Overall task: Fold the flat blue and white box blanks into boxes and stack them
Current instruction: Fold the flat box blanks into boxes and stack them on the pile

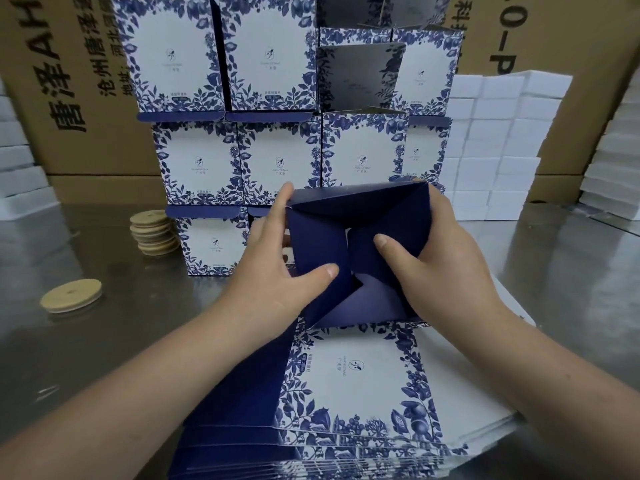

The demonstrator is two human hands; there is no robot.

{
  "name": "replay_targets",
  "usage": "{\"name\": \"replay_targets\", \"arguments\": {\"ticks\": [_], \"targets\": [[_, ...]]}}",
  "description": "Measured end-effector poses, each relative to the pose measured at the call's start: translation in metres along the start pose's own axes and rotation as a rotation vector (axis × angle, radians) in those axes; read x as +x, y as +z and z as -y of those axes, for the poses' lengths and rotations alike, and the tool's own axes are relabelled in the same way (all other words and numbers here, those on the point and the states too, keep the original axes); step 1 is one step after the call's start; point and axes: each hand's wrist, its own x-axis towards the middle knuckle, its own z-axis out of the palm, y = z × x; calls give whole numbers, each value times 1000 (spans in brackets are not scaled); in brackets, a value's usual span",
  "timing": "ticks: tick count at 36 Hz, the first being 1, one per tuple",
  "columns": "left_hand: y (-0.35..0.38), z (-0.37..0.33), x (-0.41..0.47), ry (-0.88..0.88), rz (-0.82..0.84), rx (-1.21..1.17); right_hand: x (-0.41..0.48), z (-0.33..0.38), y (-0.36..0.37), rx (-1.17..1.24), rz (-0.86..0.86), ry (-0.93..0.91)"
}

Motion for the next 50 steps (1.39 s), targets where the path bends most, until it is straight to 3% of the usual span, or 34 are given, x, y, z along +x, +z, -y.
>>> {"name": "replay_targets", "arguments": {"ticks": [7,14,20,29,38,42,50], "targets": [[0,-2,-3,26,-1,116,-3,5,-1,44,5,-7],[-8,-4,-1,26,-47,-22,-2,19,-8,217,143,-56],[-8,-7,-1,38,-49,-145,-2,22,-8,460,153,-91],[-2,-12,-5,9,-64,-250,1,16,-4,724,250,56],[-3,-6,-1,-107,-263,-384,-7,27,-1,642,311,-17],[-3,-10,-2,-104,-235,-418,-8,27,-4,645,275,-36],[-6,-13,-5,43,-219,-225,4,27,-4,701,143,41]]}}
